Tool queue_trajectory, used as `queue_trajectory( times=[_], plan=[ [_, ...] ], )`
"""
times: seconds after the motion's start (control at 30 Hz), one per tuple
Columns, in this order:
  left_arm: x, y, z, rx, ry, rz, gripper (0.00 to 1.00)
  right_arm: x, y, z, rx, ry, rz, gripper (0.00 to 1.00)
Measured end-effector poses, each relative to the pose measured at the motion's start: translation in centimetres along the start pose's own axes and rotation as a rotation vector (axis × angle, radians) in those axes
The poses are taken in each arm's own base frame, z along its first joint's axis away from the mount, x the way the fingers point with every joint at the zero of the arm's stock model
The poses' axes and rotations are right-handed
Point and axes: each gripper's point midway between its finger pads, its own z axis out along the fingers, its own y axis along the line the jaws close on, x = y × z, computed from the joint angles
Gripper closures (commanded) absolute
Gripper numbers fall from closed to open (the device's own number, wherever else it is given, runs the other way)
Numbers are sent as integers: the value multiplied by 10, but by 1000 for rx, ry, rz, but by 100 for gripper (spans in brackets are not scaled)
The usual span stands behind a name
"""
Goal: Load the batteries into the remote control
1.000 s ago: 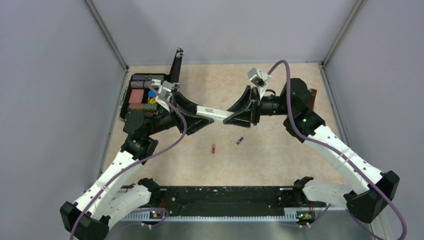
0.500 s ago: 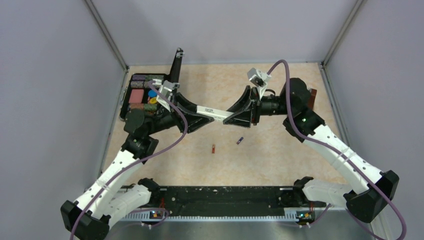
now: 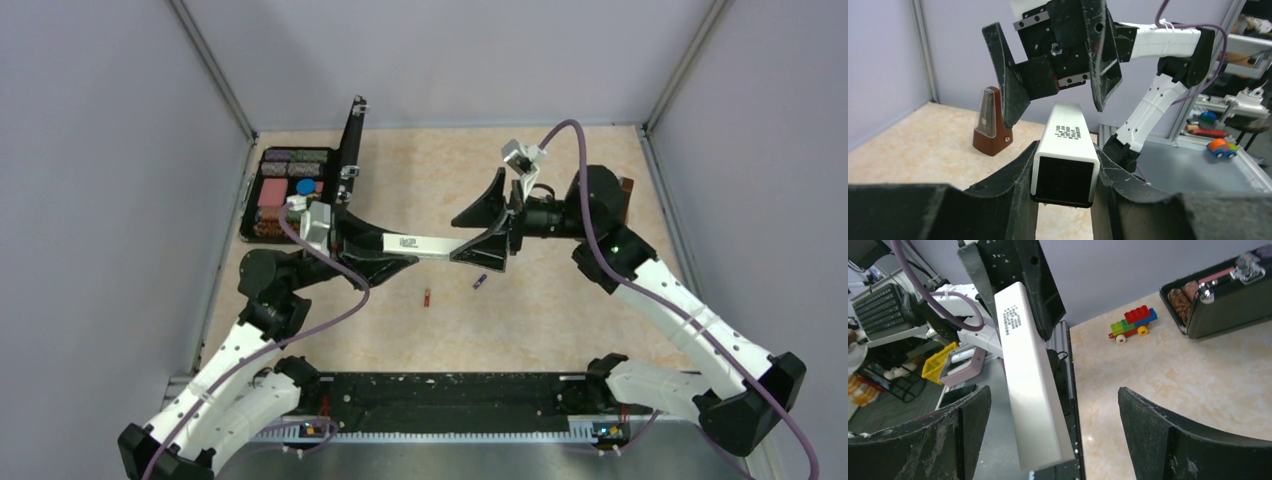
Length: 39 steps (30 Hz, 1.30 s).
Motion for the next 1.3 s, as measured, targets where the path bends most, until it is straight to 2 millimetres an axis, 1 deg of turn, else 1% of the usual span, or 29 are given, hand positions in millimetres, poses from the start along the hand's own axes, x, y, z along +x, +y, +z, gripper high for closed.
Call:
queue_trajectory(
  times=[0.1, 0.2, 0.4, 0.63, 0.77, 1.0, 1.17, 1.3],
  plan=[
    [0, -9, -6, 32, -6, 99, 100, 3, 4, -5, 31, -34, 96, 4],
    [0, -14, -7, 66, 1, 164, 100, 0, 4, -6, 54, -86, 209, 4],
    [4, -17, -8, 103, 20, 208, 100, 4, -4, -1, 46, -174, 483, 8],
    [-3, -15, -6, 86, -9, 237, 100, -7, -5, 5, 3, -216, 615, 17],
    [-9, -11, -5, 61, -32, 247, 100, -9, -3, 6, -23, -224, 651, 28],
    [-15, -3, -4, 9, -64, 249, 100, -5, 0, 11, -60, -195, 683, 35],
    [-16, 0, -4, -7, -72, 244, 100, -3, 1, 14, -76, -185, 694, 52],
    [-12, 2, -5, -12, -64, 227, 100, -2, 3, 13, -100, -198, 700, 65]
  ],
)
